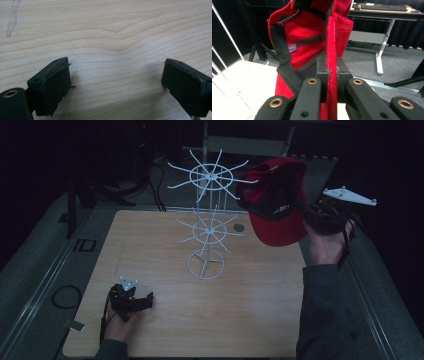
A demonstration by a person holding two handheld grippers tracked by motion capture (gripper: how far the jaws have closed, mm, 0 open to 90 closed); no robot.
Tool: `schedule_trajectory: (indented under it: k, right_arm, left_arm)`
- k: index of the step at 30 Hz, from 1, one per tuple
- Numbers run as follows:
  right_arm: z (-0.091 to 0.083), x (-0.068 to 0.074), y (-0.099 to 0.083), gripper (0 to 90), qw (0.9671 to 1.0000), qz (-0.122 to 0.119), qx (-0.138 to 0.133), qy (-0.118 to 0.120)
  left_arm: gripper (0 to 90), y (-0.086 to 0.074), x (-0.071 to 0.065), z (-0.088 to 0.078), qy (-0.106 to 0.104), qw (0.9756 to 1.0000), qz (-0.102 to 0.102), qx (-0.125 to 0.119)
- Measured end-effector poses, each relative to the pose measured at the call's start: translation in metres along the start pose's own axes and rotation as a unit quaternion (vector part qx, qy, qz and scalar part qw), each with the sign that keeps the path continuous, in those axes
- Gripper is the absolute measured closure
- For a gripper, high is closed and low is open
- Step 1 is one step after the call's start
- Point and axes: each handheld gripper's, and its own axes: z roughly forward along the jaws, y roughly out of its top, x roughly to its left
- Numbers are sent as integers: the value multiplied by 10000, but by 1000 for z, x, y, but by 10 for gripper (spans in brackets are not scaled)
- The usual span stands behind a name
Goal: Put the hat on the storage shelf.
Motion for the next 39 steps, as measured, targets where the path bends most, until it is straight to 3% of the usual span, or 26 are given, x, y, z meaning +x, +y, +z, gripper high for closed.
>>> schedule_trajectory:
  k: [39]
  right_arm:
    - [-11,7,6,856,9991,84,-405,70]
  left_arm:
    - [88,0,0,0,-10,10000,20,7]
